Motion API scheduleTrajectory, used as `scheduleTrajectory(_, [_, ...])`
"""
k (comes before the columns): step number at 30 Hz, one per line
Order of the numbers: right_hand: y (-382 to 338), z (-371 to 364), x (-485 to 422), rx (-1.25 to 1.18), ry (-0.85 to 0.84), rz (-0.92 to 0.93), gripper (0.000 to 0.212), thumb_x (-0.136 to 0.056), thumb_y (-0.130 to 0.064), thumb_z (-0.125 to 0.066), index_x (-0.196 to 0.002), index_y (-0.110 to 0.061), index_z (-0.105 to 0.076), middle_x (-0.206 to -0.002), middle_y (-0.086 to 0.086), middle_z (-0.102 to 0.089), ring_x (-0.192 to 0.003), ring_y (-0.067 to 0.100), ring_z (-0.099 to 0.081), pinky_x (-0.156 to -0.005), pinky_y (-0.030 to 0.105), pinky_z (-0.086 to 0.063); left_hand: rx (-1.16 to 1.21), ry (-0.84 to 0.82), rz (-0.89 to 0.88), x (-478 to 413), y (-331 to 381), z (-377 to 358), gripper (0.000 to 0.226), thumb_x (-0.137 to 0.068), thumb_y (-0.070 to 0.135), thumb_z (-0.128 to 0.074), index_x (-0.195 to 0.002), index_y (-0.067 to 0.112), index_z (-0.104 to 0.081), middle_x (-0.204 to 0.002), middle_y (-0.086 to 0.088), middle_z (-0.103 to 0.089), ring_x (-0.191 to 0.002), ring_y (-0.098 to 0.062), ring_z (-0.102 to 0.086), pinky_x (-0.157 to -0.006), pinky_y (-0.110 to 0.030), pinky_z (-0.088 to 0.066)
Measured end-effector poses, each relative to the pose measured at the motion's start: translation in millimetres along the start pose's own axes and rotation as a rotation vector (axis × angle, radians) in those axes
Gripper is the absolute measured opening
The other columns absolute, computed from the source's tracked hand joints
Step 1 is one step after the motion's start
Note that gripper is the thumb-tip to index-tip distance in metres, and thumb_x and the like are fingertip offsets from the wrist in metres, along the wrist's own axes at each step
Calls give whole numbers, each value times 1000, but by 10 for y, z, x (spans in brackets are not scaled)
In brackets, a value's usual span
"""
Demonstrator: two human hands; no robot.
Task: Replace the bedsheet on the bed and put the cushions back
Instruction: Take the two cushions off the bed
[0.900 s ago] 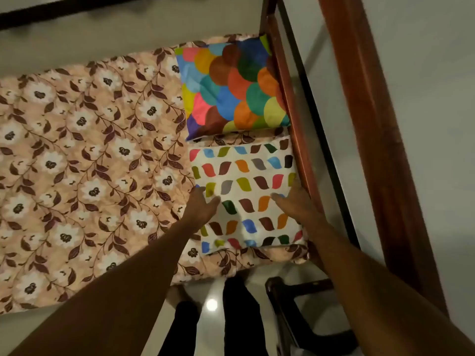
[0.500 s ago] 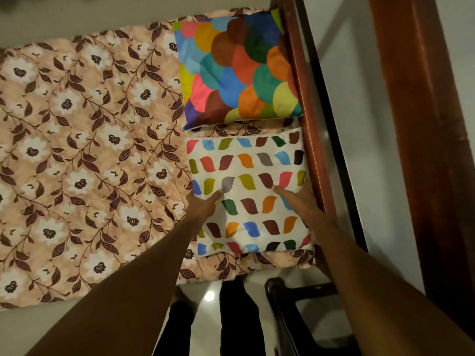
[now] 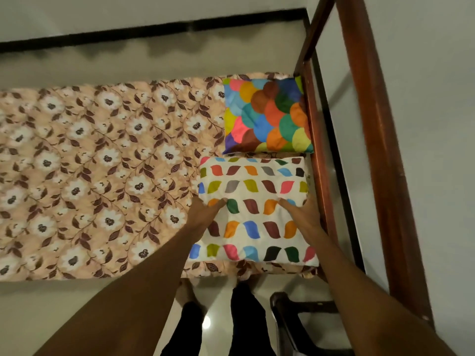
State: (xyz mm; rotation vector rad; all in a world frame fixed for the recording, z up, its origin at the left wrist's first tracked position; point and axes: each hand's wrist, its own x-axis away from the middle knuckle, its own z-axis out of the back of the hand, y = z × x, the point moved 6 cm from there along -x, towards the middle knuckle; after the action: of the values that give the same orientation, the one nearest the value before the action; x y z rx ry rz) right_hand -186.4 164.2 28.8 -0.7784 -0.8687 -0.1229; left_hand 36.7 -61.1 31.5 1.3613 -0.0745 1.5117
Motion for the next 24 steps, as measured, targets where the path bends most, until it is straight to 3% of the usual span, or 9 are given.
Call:
scheduleTrajectory(2, [-317, -39, 451, -13, -22, 30, 112, -63, -75, -83, -154, -34, -31, -147, 0, -55, -131, 30, -57, -106, 58, -50, 23, 31, -25, 340, 161, 391, 82, -79, 48, -87, -138, 14, -42, -132, -4, -58, -115, -25, -59, -93, -40, -53])
scheduleTrajectory(6, [-882, -162, 1225, -14, -42, 123, 103, -78, -56, -84, -158, -26, -26, -154, 6, -47, -136, 34, -52, -110, 54, -47, 117, 118, -90, 936, 336, 1146, 78, -82, 43, -86, -138, 16, -39, -123, 0, -52, -110, -21, -54, -96, -39, -51])
scheduleTrajectory(11, [-1253, -480, 1941, -61, -82, 259, 85, -80, -40, -86, -150, -24, -41, -132, -3, -59, -122, 27, -61, -98, 42, -53, 217, 183, -161, 1429, 235, 1956, 97, -73, 52, -89, -145, 17, -35, -137, -5, -56, -124, -27, -59, -104, -48, -54])
scheduleTrajectory(15, [-1482, -983, 2505, -88, -127, 374, 88, -79, -31, -89, -151, -23, -40, -129, -5, -58, -115, 20, -59, -98, 38, -51, 285, 255, -268, 1653, 9, 2639, 80, -81, 39, -88, -140, 17, -39, -128, 1, -56, -119, -21, -58, -94, -35, -52])
scheduleTrajectory(17, [-1573, -1219, 2737, -90, -134, 411, 86, -79, -30, -89, -150, -22, -40, -128, -7, -57, -116, 19, -59, -98, 38, -51, 312, 259, -301, 1679, -107, 2917, 77, -83, 37, -87, -139, 19, -38, -127, 5, -54, -119, -18, -57, -93, -32, -48])
scheduleTrajectory(21, [-1645, -1909, 3316, -81, -120, 474, 82, -82, -28, -86, -150, -20, -41, -128, -6, -56, -114, 17, -57, -94, 35, -49, 364, 283, -322, 1692, -517, 3738, 80, -76, 48, -89, -133, 25, -38, -131, 0, -57, -121, -22, -59, -105, -44, -52])
scheduleTrajectory(24, [-1630, -2570, 3748, -61, -131, 503, 87, -79, -37, -87, -151, -26, -39, -133, -3, -59, -117, 21, -59, -102, 42, -52, 388, 313, -365, 1718, -831, 4477, 81, -78, 45, -88, -138, 23, -38, -130, 3, -55, -120, -20, -58, -99, -35, -51])
